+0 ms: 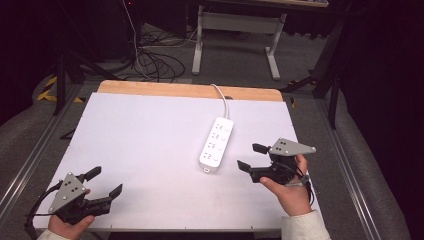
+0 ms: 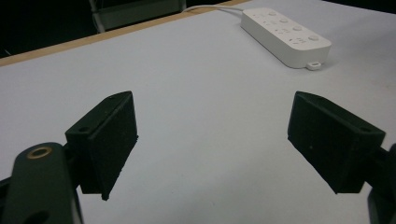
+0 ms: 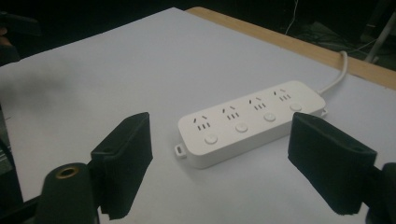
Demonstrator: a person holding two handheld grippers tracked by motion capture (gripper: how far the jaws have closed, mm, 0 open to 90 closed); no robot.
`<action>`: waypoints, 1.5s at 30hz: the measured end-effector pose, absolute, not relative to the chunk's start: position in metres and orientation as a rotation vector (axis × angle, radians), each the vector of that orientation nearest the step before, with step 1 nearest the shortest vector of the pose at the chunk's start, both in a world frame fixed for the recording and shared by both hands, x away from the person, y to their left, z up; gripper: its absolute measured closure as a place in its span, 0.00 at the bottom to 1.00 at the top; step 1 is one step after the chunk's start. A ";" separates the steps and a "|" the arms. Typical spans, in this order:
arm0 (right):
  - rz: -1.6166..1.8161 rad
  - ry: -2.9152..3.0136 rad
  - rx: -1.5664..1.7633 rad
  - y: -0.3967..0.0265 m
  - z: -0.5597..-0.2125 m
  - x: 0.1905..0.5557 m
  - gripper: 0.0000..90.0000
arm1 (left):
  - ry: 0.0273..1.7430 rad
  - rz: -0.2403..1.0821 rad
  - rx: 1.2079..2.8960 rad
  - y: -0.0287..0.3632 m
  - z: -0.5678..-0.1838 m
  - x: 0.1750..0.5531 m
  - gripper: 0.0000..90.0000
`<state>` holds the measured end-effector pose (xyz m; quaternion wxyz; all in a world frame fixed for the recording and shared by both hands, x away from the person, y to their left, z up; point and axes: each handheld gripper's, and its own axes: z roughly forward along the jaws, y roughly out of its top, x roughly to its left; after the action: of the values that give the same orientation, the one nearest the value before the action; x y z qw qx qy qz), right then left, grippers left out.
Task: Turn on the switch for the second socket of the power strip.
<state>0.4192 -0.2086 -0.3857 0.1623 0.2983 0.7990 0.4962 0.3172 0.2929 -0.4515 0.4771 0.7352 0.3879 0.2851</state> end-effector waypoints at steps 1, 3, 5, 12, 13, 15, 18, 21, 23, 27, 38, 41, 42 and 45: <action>1.421 2.283 0.860 -0.212 -0.388 0.418 0.24 | 0.948 0.695 1.796 0.293 -0.452 0.317 0.18; 1.440 2.289 0.879 -0.217 -0.392 0.414 0.20 | 0.948 0.694 1.798 0.293 -0.451 0.317 0.18; 1.432 2.299 0.889 -0.222 -0.397 0.411 0.17 | 0.948 0.695 1.797 0.293 -0.451 0.317 0.18; 1.411 2.360 0.860 -0.237 -0.419 0.402 0.14 | 0.945 0.696 1.798 0.292 -0.452 0.317 0.18; 1.403 2.371 0.853 -0.239 -0.422 0.402 0.14 | 0.945 0.696 1.798 0.293 -0.452 0.317 0.18; 1.417 2.371 0.867 -0.242 -0.429 0.400 0.14 | 0.942 0.698 1.801 0.293 -0.452 0.317 0.18; 1.431 2.363 0.879 -0.246 -0.439 0.398 0.14 | 0.941 0.689 1.804 0.293 -0.452 0.318 0.18; 1.430 2.344 0.892 -0.251 -0.450 0.396 0.14 | 0.944 0.686 1.800 0.293 -0.452 0.317 0.18; 1.430 2.329 0.895 -0.255 -0.456 0.395 0.13 | 0.943 0.687 1.802 0.293 -0.452 0.318 0.18; 1.439 2.322 0.921 -0.264 -0.468 0.394 0.14 | 0.939 0.686 1.808 0.293 -0.454 0.319 0.17; 1.302 2.379 0.992 -0.265 -0.490 0.398 0.19 | 0.967 0.621 1.845 0.296 -0.463 0.329 0.17; 1.272 2.347 0.989 -0.266 -0.490 0.398 0.19 | 0.963 0.621 1.836 0.297 -0.464 0.329 0.18; 1.258 2.334 0.979 -0.266 -0.490 0.397 0.19 | 0.961 0.629 1.835 0.297 -0.464 0.329 0.18; 1.240 2.302 0.934 -0.266 -0.487 0.396 0.19 | 0.953 0.653 1.839 0.296 -0.465 0.328 0.17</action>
<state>0.3955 -0.2661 -0.4874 0.1816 0.3307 0.8153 0.4393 0.3284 0.2960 -0.4645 0.4661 0.7493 0.3881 0.2659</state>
